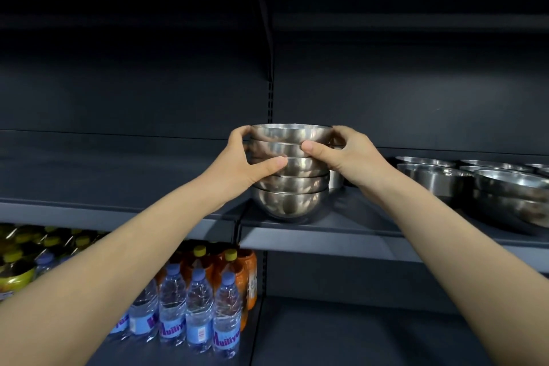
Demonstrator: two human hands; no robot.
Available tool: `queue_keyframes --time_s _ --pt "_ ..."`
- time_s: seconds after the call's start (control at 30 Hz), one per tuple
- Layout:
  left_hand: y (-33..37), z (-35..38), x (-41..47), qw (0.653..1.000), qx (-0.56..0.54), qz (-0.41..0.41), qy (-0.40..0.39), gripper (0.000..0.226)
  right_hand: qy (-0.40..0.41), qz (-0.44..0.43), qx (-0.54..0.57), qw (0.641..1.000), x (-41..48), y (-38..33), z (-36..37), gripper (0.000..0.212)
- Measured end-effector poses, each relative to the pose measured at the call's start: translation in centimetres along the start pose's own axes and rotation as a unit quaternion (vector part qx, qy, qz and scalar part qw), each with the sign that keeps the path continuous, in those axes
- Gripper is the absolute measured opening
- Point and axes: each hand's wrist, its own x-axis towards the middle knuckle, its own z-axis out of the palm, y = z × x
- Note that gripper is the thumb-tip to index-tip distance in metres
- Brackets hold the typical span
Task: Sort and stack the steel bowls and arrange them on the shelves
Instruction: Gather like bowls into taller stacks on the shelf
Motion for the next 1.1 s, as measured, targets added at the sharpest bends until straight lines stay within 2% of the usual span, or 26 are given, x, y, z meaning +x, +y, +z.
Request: queue_keyframes --time_s 0.2,0.43,0.57,0.7,0.83,1.0,1.1 --pt "-0.09 -0.38 0.35 1.000 0.018 0.010 -0.012 0.091 0.019 -0.015 0.007 1.000 -0.05 -0.03 0.25 0.030" --pt "0.13 -0.79 0.63 0.998 0.033 0.004 -0.047 0.112 0.023 -0.022 0.019 0.999 0.10 -0.46 -0.07 0.025" --pt "0.11 -0.73 0.81 0.998 0.029 0.012 -0.063 0.096 0.017 -0.025 0.023 0.999 0.04 -0.41 -0.24 0.029" --pt "0.22 -0.77 0.90 0.998 0.027 0.021 -0.054 0.052 -0.003 -0.025 0.038 0.999 0.05 -0.34 -0.13 0.028" --pt "0.36 -0.83 0.75 0.998 0.027 0.023 -0.057 0.059 -0.005 -0.020 0.048 0.999 0.17 -0.25 -0.30 0.031" --pt "0.34 -0.53 0.44 0.999 0.016 0.027 -0.044 0.035 0.000 -0.002 0.046 0.999 0.02 0.27 -0.11 0.043" --pt "0.14 -0.33 0.62 1.000 -0.006 0.018 -0.024 0.026 0.004 -0.001 0.015 1.000 0.06 0.28 0.00 0.041"
